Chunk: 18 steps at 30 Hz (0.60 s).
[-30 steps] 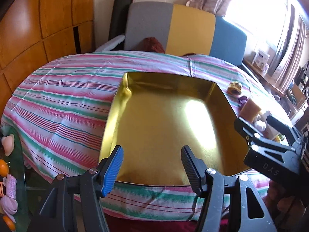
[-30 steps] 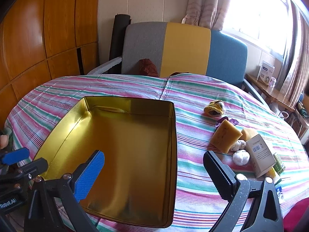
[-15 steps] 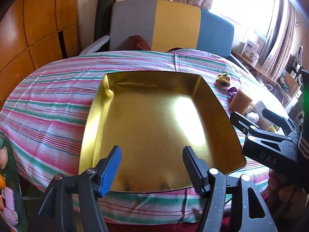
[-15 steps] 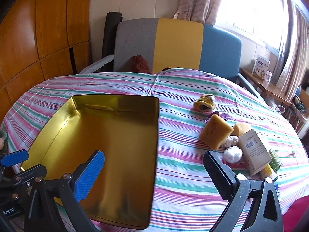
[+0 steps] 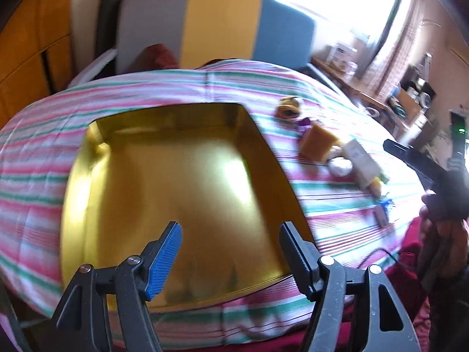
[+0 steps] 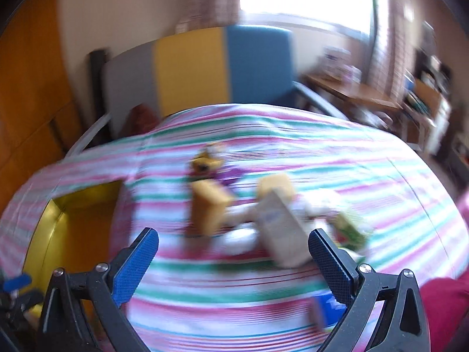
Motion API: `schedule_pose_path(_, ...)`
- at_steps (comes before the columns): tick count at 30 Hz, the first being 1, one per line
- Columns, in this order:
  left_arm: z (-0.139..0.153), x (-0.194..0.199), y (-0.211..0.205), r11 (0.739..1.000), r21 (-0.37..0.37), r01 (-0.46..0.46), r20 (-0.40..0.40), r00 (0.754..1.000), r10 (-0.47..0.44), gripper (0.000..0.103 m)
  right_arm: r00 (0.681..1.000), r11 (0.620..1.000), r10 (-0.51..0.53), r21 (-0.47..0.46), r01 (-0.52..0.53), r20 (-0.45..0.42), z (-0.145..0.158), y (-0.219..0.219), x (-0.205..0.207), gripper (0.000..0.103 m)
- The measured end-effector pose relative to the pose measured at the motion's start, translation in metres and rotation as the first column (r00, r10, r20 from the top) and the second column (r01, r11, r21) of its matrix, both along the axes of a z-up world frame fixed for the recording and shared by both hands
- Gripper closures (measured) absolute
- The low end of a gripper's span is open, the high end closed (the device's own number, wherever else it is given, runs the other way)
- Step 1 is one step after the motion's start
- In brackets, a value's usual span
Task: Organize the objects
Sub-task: 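Move both grippers from the gold tray toward the items on the table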
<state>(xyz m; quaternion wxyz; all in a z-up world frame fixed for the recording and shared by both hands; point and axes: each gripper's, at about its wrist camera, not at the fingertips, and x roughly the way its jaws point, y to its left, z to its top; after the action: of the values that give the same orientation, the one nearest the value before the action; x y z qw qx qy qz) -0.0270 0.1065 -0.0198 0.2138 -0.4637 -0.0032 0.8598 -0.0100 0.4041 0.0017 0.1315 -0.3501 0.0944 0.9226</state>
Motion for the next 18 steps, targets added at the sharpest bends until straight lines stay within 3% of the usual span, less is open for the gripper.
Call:
schedule_pose_path(4, 0.009, -0.006, 0.033, 0.998, 0.009, 0.067, -0.021, 0.998, -0.067, 0.034, 0.99, 0.989, -0.141, -0.046, 0.141, 0.009, -0.006, 0.063, 0.006, 0.0)
schedule_pose_path(9, 0.013, -0.012, 0.073, 0.989, -0.003, 0.15, -0.026, 0.988, -0.15, 0.037, 0.974, 0.962, -0.226, -0.151, 0.226, 0.017, -0.023, 0.107, 0.013, 0.0)
schedule_pose_path(12, 0.011, -0.017, 0.095, 0.982, -0.001, 0.191, -0.029, 0.981, -0.191, 0.039, 0.969, 0.939, -0.247, -0.241, 0.245, 0.022, -0.029, 0.118, 0.016, 0.0)
schedule_pose_path(18, 0.004, -0.045, 0.141, 0.976, -0.056, 0.211, -0.036, 0.976, -0.214, 0.04, 0.97, 0.928, -0.239, -0.287, 0.239, 0.035, -0.036, 0.12, 0.012, 0.0)
